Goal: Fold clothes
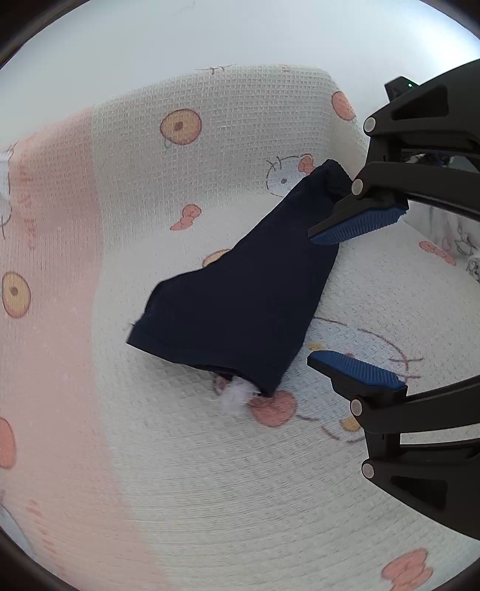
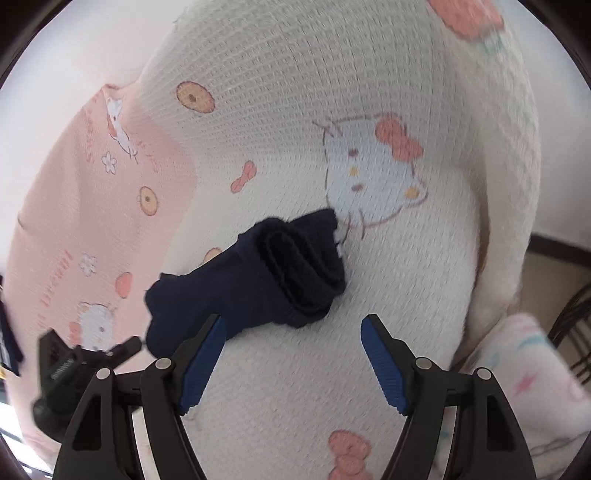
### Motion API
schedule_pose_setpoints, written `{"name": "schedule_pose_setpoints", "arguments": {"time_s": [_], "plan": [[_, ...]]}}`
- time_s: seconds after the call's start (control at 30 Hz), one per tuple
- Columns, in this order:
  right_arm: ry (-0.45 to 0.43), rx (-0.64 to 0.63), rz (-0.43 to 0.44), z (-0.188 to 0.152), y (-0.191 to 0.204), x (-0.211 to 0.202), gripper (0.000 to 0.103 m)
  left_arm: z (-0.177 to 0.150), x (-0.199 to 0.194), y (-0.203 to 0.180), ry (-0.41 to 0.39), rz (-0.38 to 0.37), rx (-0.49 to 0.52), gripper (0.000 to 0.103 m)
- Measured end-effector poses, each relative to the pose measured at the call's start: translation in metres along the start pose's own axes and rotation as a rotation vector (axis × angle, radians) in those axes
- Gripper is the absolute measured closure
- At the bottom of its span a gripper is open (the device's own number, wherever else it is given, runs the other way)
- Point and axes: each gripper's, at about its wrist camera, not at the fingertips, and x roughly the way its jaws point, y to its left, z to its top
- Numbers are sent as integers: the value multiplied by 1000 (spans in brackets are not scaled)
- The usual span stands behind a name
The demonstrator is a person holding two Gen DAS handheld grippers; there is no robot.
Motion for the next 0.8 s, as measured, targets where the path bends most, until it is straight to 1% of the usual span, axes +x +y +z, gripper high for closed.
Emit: {"name": "schedule_pose_setpoints", "arguments": {"time_s": [0.1,0.2,0.37,0.53,0.63,0.8], "plan": [[13,91,78,-4,-7,7,28,-9,4,5,-33,-30,-38,46],[40,197,137,-9,-16,17,28,-14,11,6,-40,-31,-48,46],[64,368,253,-17,-31,34,28,-15,25,9,-6,-64,-89,46],[51,547,353,-20,-46,51,28,-13,35,10,-14,-96,-138,46],[20,581,383,-19,-46,56,28,-10,40,11,-27,-125,-171,46],[-20,553,354,-15,-39,58,28,-6,44,14,-54,-167,-197,46]]}}
